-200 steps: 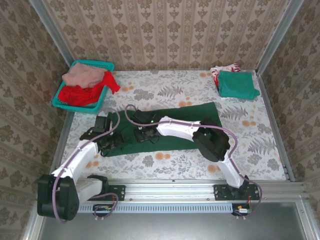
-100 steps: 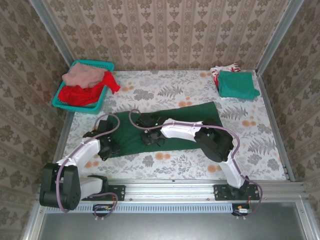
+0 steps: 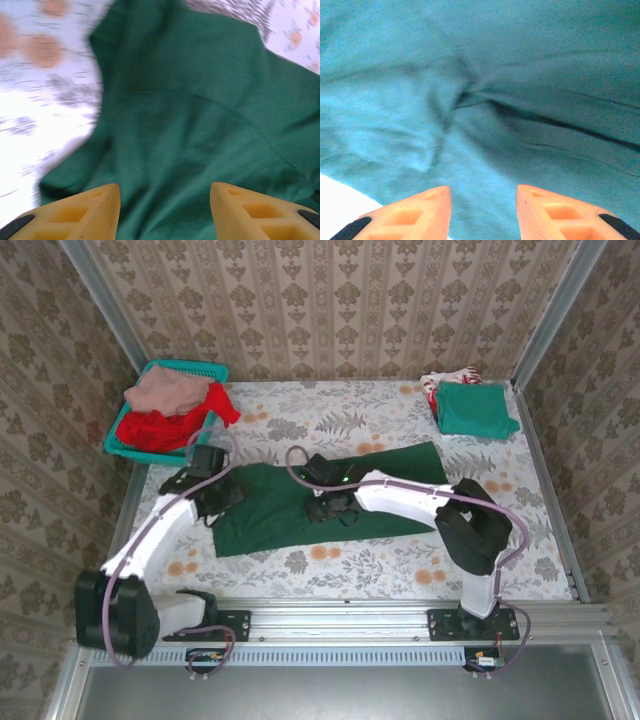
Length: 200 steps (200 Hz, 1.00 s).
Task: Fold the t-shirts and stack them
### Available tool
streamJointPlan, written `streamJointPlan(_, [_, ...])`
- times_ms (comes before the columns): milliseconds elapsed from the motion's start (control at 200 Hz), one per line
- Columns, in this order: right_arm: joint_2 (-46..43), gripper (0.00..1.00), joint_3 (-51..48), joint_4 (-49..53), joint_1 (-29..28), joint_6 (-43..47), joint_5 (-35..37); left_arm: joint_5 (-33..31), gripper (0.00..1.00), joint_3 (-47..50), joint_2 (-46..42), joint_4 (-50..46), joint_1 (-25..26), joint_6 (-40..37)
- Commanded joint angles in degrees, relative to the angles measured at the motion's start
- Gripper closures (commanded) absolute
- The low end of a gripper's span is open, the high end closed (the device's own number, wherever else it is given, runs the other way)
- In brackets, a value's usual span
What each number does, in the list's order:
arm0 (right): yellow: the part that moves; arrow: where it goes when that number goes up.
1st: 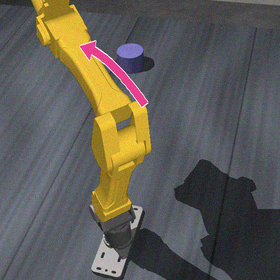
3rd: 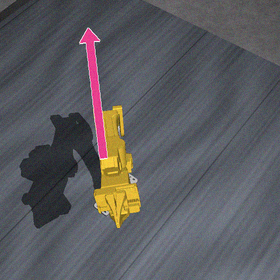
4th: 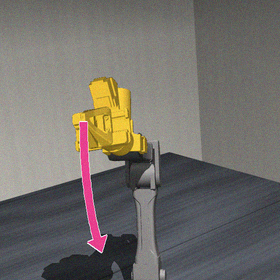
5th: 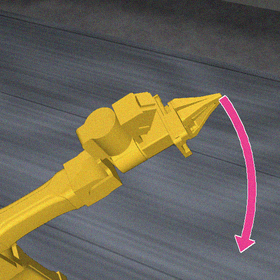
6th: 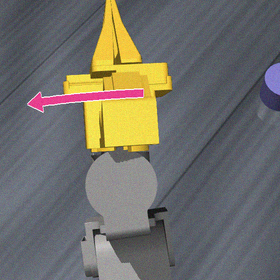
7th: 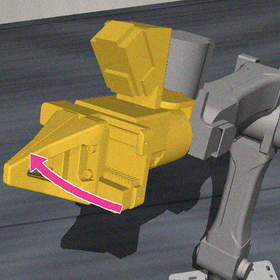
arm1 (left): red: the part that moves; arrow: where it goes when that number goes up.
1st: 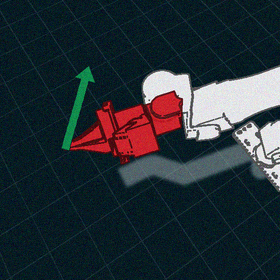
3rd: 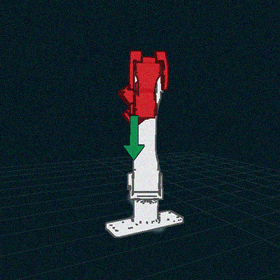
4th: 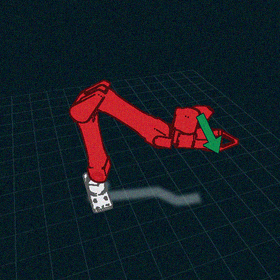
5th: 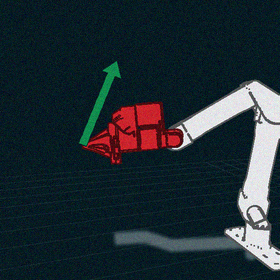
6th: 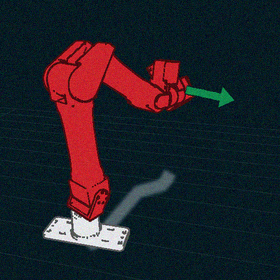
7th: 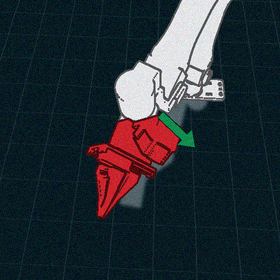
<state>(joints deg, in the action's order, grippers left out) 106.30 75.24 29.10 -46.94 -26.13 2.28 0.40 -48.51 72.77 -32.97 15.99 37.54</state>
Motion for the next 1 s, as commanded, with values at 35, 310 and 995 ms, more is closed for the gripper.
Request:
streamJointPlan(35, [-1.26, 0.58, -6.63, 2.50, 5.36, -2.14, 7.11, 5.95, 0.55, -2.93, 16.34, 8.41, 2.89, 0.74])
streamJointPlan(310, [-2.89, 0.55, -15.52, 0.69, 5.19, -9.56, 4.50, 6.01, 0.58, -14.61, 37.07, 11.21, 3.80, -0.21])
streamJointPlan(995, [-11.27, 0.47, -13.27, 4.80, 10.98, -8.12, 8.73, 5.52, 0.45, -53.34, 54.92, 1.24, 4.03, -2.93])
